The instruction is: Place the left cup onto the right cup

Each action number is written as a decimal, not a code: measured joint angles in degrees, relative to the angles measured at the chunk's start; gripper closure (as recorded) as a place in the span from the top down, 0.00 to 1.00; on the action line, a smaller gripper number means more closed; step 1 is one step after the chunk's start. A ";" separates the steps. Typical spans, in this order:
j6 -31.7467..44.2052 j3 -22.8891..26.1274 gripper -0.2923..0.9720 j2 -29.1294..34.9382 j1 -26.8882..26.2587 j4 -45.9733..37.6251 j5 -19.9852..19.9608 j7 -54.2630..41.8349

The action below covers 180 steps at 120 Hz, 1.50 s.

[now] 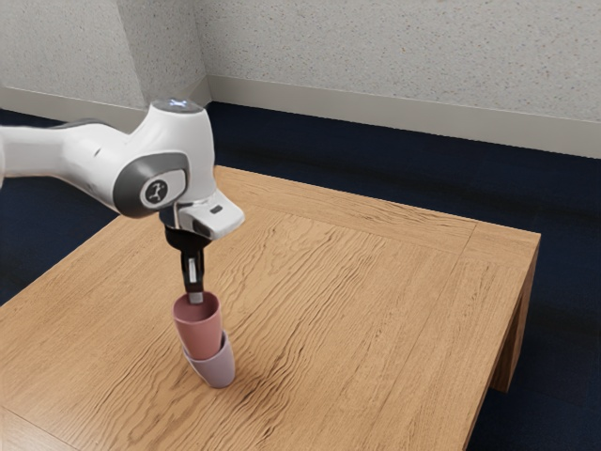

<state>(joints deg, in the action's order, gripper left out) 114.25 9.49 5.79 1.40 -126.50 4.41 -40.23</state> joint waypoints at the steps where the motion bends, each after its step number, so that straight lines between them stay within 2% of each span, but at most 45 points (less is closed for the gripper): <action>1: 0.01 0.00 0.15 0.00 0.02 -0.04 0.00 0.00; 38: 0.40 0.00 0.15 -0.51 0.85 -0.56 -0.02 0.04; 66: 0.37 0.01 0.52 -0.63 0.66 -0.15 -0.10 -0.41; 92: 0.20 0.09 0.68 -0.47 0.40 0.34 -0.10 -0.71; 124: -0.24 0.09 0.74 -0.10 0.37 1.09 -0.14 -0.93; 180: -1.82 0.02 0.77 0.02 0.73 2.64 -0.10 -1.11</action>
<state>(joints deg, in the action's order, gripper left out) 112.43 9.51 5.81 2.13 -123.86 4.31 -41.35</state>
